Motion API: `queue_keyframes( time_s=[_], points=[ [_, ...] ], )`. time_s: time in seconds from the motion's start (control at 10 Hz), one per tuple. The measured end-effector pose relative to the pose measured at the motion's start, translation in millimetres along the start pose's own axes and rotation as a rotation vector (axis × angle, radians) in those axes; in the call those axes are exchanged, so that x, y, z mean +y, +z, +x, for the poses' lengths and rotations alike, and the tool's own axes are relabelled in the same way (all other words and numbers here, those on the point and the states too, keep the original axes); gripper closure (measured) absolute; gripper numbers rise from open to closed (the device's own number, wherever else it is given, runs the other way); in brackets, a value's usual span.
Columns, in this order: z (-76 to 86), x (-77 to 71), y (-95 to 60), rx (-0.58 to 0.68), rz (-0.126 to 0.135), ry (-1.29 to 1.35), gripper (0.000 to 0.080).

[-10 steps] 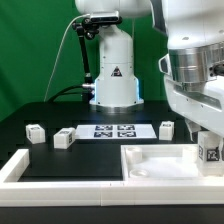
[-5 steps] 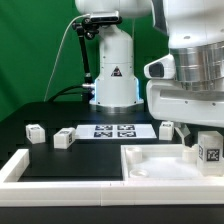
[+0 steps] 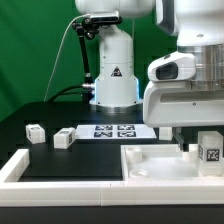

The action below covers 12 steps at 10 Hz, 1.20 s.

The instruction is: Assemble one leg

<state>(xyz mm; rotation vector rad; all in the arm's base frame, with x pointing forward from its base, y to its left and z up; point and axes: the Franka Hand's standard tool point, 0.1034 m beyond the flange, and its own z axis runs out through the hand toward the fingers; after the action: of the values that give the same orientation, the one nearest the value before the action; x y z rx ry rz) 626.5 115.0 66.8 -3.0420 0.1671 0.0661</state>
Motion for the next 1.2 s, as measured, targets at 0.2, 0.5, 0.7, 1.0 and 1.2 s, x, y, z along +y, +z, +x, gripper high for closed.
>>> queue_keyframes(
  time_s=[0.2,0.5,0.7,1.0,1.2],
  points=[
    [0.0,1.2,0.5,0.002,-0.007,-0.143,0.0151],
    [0.0,1.2,0.5,0.002,-0.006,-0.139,0.0360],
    [0.0,1.0,0.5,0.002,-0.006,-0.117,0.0512],
    [-1.0,-0.5,1.2,0.000,0.000,0.090,0.0511],
    [-1.4,-1.2,2.0,0.009,0.004,0.346,0.0511]
  ],
)
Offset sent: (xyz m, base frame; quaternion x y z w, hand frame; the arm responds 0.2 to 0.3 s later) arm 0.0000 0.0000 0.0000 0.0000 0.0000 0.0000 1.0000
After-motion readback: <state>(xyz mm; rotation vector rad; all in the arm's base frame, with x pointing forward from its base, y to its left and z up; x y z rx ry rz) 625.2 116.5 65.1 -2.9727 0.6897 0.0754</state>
